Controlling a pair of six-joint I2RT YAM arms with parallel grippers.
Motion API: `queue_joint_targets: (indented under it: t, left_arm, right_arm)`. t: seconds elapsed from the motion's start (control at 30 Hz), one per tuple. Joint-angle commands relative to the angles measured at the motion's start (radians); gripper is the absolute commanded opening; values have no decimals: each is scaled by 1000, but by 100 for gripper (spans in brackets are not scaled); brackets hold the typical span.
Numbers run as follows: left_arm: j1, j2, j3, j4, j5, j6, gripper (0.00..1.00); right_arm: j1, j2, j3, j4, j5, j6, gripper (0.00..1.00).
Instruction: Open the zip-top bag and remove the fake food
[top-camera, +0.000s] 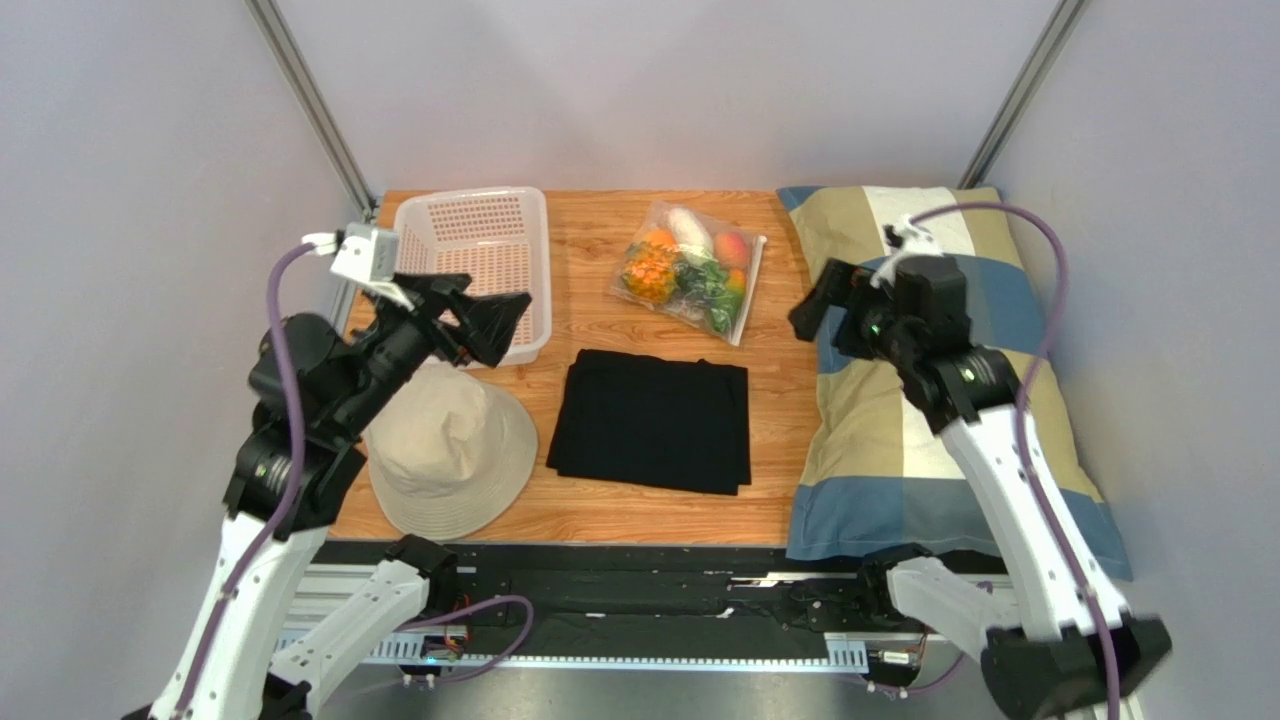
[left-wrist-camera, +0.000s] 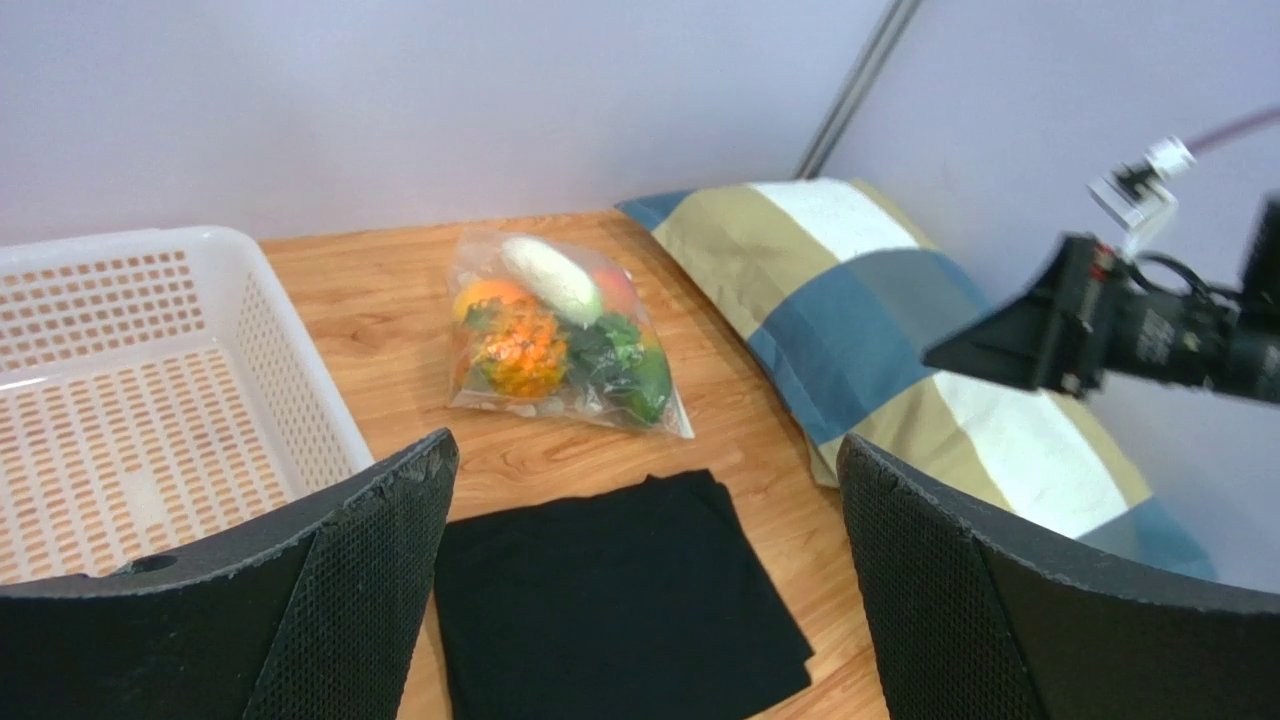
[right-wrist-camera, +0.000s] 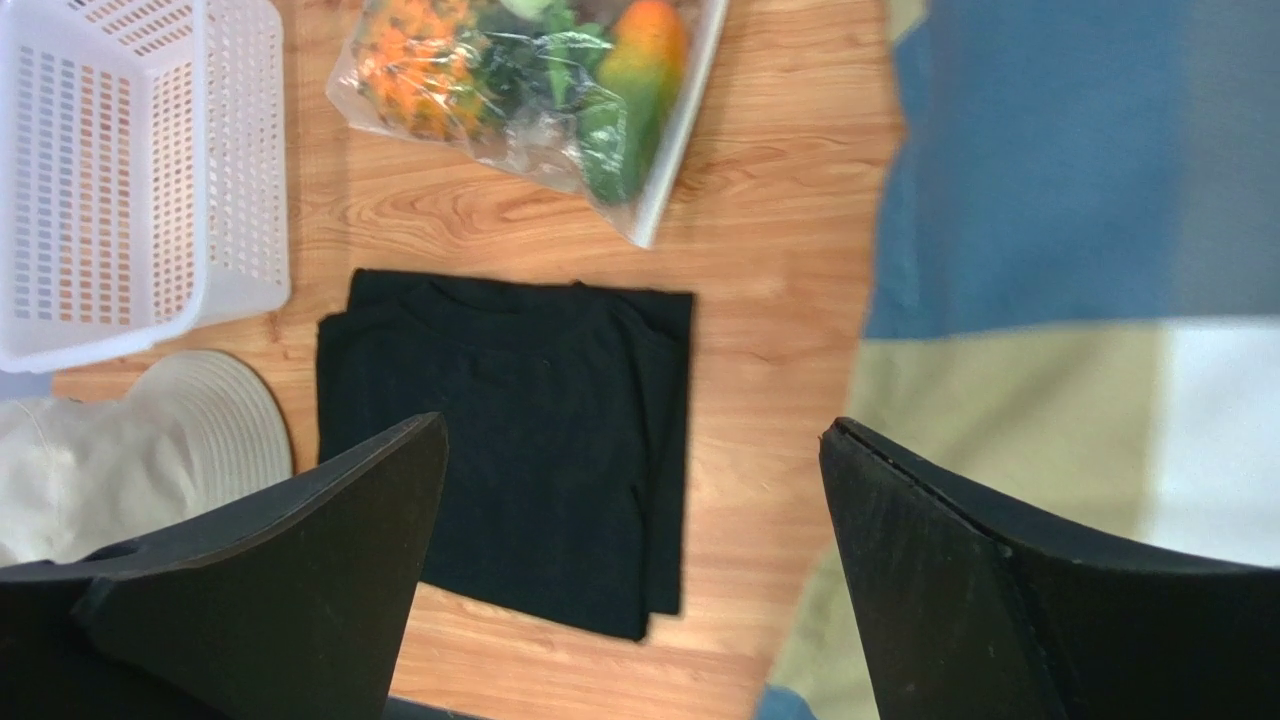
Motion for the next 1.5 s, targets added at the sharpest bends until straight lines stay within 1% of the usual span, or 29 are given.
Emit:
queue_joint_targets:
  t: [0.0,0.03,0.07,0.13,0.17,0.2,0.23,0.27,0.3,0.33,0.37,0.4,0.43,0.5,0.53,0.6,0.63,0.7,0.73,0.77,0.83,0.87,0.9,0.97,1.0,1.1,1.23,1.33,1.47]
  left_arm:
    - [5,133,-10,133,113,93,98]
    - [5,147,-21,191,122,87,98]
    - [7,171,-31,222,127,76,98]
    - [-27,210,-80,351,109,48,98]
    - [-50,228,-99,401,86,53,98]
    - [-79,253,-117,488,67,97,98]
    - [-152,317,-111,509,41,141,97]
    - [-195,354,-101,518,-26,256,96]
    - [-234,392,-91,552,-61,318,96]
    - [-293,470,-94,587,-84,378,96]
    - [-312,515,-100,625,-106,484,95]
    - [-328,561,-105,694,-101,525,95]
    - [-346,658,-94,708,-86,557,93]
    - [-357,759,-32,701,-57,633,91]
    - [-365,847,-1,681,-52,653,90]
    - [-366,927,69,656,-39,696,89]
    - [-368,998,91,646,-29,712,89]
    - [-377,1059,152,635,-35,752,90]
    - [-386,1117,178,624,-42,765,91]
    - [-391,1148,201,610,-46,794,91]
    - [-417,1239,275,577,-87,824,92]
    - [-424,1265,295,567,-109,852,92]
    - [-434,1291,330,546,-115,864,92]
    - [-461,1351,344,553,-143,906,92]
    - [-472,1365,355,552,-181,923,92]
    - [-509,1435,389,544,-279,981,92]
    - [-539,1494,401,561,-370,1021,91]
    - [-540,1527,415,593,-448,1045,91]
    - [-538,1625,553,517,-523,1062,90]
  right_arm:
    - [51,224,61,289,-16,107,100]
    - [55,262,56,353,-54,154,100]
    - [62,351,47,475,-48,181,100]
    - [63,452,85,509,10,244,100]
    - [62,562,126,484,21,265,100]
    - [63,606,189,475,27,271,100]
    - [65,649,212,478,33,274,100]
    - [63,676,225,501,33,275,100]
    - [63,718,244,509,33,273,100]
    - [62,730,255,510,76,265,100]
    - [57,741,269,490,82,235,100]
    - [52,746,287,464,90,224,100]
    - [43,746,313,432,131,219,100]
    - [29,728,324,357,173,199,100]
    - [17,685,302,345,237,193,100]
    - [2,628,269,344,286,158,100]
    - [-18,562,251,349,327,143,100]
    - [-44,498,211,348,355,126,100]
    - [-81,470,197,351,330,118,100]
    - [-99,407,161,358,296,118,100]
    - [-141,349,118,392,221,118,100]
    - [-145,288,98,410,221,115,100]
    - [-147,261,72,417,236,109,100]
    - [-147,191,38,447,237,87,100]
    - [-147,169,10,456,242,86,100]
    - [-149,132,-11,469,239,86,100]
    - [-147,154,-16,481,211,89,100]
    - [-147,166,-15,481,173,100,100]
    - [-147,141,-44,513,133,110,100]
